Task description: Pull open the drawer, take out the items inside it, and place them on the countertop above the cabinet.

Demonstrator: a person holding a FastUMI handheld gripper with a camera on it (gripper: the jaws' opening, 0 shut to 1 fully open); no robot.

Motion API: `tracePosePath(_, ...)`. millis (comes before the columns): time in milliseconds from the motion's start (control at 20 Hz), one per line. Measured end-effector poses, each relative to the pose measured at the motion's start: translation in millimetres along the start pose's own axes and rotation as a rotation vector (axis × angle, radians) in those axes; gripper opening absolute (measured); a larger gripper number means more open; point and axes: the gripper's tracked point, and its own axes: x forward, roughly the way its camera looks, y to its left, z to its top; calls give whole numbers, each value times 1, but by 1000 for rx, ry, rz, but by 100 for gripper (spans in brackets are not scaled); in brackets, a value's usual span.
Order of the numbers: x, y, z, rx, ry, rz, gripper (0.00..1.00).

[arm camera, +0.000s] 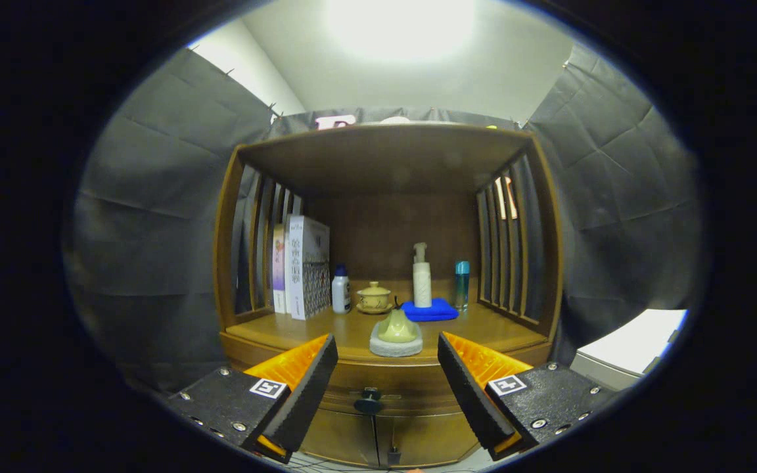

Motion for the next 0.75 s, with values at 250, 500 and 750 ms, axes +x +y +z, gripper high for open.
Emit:
tracePosePath(250,-42,-21,25,8,-15,-21,95)
tracePosePath(500,-76,-33,19,-1,15,-27,96)
tracePosePath(750,-98,-36,-4,-17,35,-36,96)
